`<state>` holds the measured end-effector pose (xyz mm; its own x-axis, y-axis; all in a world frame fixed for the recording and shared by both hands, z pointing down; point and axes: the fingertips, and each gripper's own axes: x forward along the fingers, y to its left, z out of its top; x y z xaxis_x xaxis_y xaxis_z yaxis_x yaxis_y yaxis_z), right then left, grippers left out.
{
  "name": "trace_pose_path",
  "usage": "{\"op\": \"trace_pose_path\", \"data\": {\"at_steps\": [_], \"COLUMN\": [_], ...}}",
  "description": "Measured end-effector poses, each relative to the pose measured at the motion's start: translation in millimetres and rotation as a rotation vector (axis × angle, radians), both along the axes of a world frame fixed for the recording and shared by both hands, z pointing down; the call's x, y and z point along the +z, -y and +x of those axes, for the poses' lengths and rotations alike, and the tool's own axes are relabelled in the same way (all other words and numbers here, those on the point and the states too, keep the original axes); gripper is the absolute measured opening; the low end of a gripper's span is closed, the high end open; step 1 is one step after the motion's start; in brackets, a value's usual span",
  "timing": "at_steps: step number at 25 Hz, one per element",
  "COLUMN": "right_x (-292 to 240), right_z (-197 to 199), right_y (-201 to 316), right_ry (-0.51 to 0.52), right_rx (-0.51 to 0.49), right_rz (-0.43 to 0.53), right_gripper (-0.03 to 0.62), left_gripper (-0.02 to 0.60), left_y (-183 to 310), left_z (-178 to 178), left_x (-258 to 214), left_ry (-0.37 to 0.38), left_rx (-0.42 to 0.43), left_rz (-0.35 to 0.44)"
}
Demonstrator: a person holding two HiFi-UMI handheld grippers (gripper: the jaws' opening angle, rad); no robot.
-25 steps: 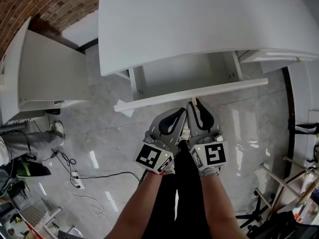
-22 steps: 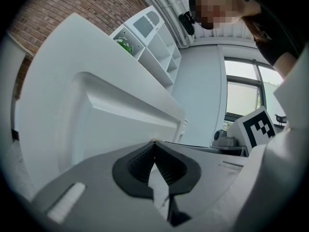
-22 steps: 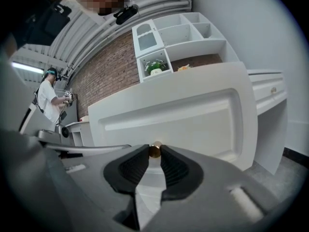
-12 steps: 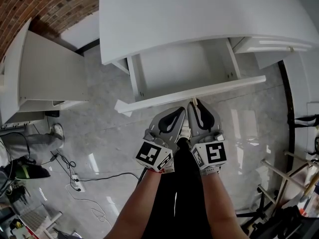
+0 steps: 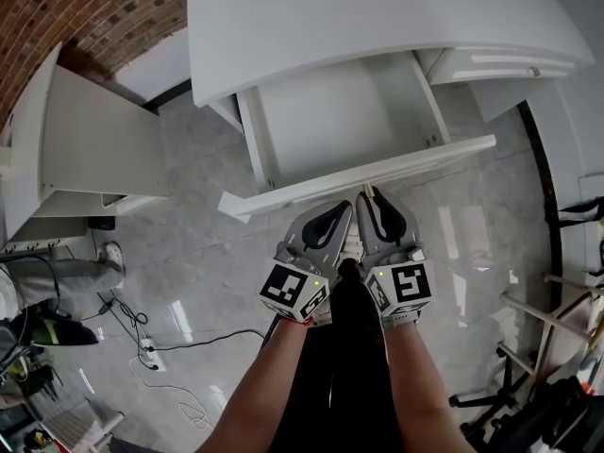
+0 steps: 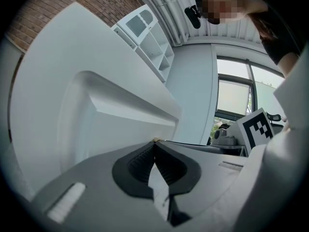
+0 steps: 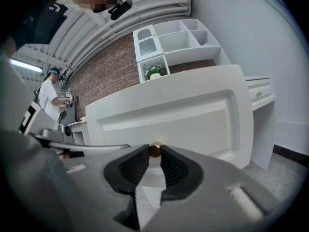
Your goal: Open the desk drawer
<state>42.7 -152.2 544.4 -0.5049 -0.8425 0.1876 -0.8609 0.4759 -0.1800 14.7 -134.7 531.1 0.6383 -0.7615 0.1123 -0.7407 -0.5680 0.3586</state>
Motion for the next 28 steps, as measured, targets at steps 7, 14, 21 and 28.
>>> {"op": "trace_pose_path", "data": {"at_steps": [7, 14, 21, 28], "right_x": [1, -2, 0, 1], "right_z": [10, 15, 18, 22], "right_y": [-22, -40, -51, -58], "right_ry": [0.013, -0.004, -0.018, -0.028], "right_rx": [0.03, 0.024, 0.024, 0.021], "right_rz": [-0.014, -0.023, -0.045, -0.044], "right_gripper": [0.071, 0.071, 0.07, 0.069], "left_gripper": [0.003, 0.003, 0.003, 0.003], "left_y": [-22, -38, -48, -54], "left_z": [4, 7, 9, 10], "left_x": [-4, -9, -12, -9], "left_ry": [0.014, 0.001, -0.006, 0.004], "left_rx": [0.028, 0.026, 0.027, 0.027], "left_rz": [-0.005, -0.005, -0.021, -0.021]}}
